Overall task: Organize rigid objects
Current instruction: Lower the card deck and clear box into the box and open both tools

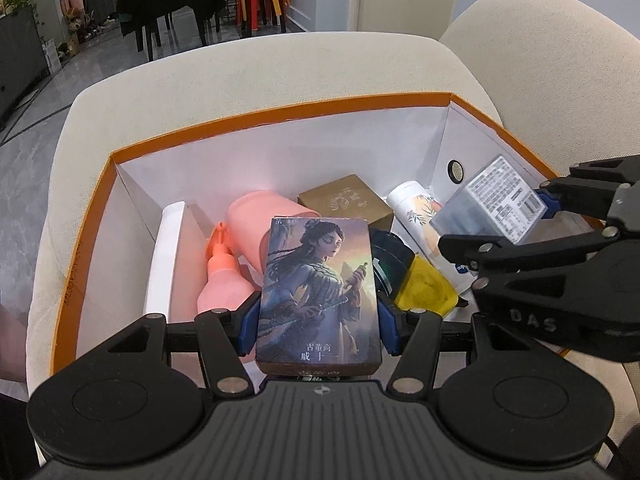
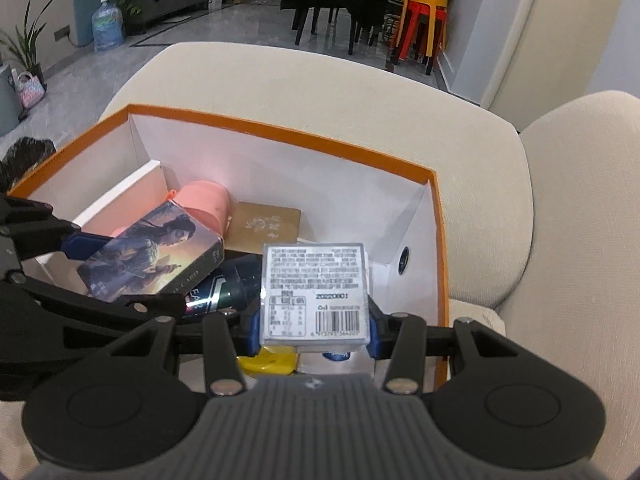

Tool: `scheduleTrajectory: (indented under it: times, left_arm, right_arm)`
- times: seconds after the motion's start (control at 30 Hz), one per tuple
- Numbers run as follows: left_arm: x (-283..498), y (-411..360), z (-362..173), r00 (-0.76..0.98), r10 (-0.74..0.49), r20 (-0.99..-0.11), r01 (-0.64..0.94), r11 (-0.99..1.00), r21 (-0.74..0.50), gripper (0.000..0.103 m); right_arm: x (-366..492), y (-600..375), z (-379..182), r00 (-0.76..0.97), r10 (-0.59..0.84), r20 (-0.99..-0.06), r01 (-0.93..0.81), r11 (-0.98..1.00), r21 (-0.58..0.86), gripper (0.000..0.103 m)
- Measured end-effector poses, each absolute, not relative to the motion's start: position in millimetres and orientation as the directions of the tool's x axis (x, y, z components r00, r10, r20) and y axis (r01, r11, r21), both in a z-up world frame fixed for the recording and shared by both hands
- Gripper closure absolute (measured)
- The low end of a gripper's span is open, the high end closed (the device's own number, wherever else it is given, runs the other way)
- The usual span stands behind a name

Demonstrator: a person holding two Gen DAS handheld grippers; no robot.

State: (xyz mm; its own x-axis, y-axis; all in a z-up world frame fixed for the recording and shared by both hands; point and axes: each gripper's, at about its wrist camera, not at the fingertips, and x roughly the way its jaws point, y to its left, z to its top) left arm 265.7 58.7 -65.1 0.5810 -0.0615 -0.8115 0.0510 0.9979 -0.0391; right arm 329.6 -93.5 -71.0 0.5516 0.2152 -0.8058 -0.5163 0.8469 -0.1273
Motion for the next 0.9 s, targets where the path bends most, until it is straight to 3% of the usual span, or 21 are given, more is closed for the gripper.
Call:
scheduleTrajectory:
  times: [0.33,0.57,0.9]
  left_arm:
    - [270,58,-66,0.565,-0.061,-0.823,0.049,0.998,-0.041,0.036]
    - [273,63,-66,0.559,-0.054,-0.827,0.014,0.998,-0.055,0.023]
    - [259,66,-45,0.605,-0.084,-0.792,0.005,0.995,-0.103,0.022]
  right_arm:
    - [327,-92,-74,0.563,0.196,-0.803,-0.525,0.835,-0.165,0.053]
    - [322,-93,-73,0.572,0.185,-0.799,-0.519,0.836,-0.177,0.052]
    - [310,-104,-58,0.575,0.201,-0.793,-0.494,0.858,-0.141,0.043]
